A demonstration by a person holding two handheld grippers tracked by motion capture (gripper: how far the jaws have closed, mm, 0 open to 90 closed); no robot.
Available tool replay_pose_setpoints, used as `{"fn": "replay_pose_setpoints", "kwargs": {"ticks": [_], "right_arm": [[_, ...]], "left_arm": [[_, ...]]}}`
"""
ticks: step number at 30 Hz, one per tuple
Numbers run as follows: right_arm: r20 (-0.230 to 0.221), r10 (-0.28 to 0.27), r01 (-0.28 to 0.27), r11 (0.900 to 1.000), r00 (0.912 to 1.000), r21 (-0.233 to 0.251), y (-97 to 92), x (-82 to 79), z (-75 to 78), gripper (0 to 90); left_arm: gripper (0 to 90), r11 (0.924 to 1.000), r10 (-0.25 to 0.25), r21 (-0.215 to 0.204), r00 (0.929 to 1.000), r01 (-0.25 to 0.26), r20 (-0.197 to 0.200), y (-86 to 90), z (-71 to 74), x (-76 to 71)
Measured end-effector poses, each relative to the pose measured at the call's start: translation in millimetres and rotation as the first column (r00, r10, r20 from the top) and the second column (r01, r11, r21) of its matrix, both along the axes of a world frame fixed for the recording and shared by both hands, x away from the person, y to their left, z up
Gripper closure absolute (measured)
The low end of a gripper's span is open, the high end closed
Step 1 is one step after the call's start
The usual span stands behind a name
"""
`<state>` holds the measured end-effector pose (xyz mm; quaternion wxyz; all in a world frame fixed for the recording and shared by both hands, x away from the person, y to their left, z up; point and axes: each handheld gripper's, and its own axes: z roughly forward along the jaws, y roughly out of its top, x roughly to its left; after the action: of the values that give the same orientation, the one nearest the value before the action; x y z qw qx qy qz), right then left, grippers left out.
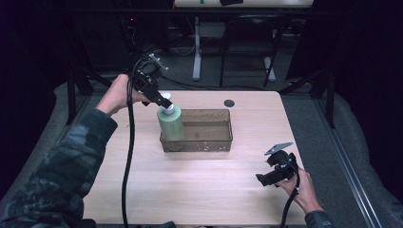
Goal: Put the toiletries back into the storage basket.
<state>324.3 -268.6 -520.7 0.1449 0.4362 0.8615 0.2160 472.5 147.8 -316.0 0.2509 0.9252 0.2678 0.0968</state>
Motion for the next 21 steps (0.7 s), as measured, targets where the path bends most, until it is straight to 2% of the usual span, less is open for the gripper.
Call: {"fn": "replay_pose_setpoints", "kwargs": {"ticks": [5, 9, 12, 14, 15, 21], "right_arm": [[-0.004, 0.000, 0.000, 1.0000, 1.0000, 0.003, 0.6, -0.2, -0.5, 0.8], [-0.001, 0.003, -0.003, 1.0000, 1.0000, -0.003, 0.4, 0.2, -0.7, 0.8], [-0.001, 0.001, -0.001, 1.0000, 1.0000, -0.002, 0.2, 0.0, -0.6, 0.8], [-0.003, -0.001, 0.001, 1.0000, 1.0000, 0.003, 0.4, -0.2, -0.6, 0.9], [-0.002, 0.001, -0.001, 1.0000, 1.0000, 0.002, 0.4, -0.3, -0.6, 0.9], [0.001, 0.007, -0.007, 0.9999, 1.0000, -0.010, 1.0, -0.1, -0.4, 0.9]], "left_arm": [[0.3, 0.9999, 0.014, -0.009, 0.9997, -0.013, 0.021, 7.8, -3.0, -11.5], [0.0, 0.9992, 0.035, -0.023, 0.9986, -0.034, 0.041, 14.6, -8.9, -23.6], [0.0, 0.9980, 0.062, -0.019, 0.9972, -0.061, 0.041, 19.1, -17.6, -33.7], [0.0, 0.9964, 0.075, -0.044, 0.9965, -0.073, 0.037, 22.7, -24.0, -40.4], [0.0, 0.9954, 0.088, -0.042, 0.9954, -0.086, 0.039, 24.0, -27.4, -44.0], [0.0, 0.9929, 0.104, -0.062, 0.9937, -0.101, 0.041, 34.4, -48.8, -65.3]]}}
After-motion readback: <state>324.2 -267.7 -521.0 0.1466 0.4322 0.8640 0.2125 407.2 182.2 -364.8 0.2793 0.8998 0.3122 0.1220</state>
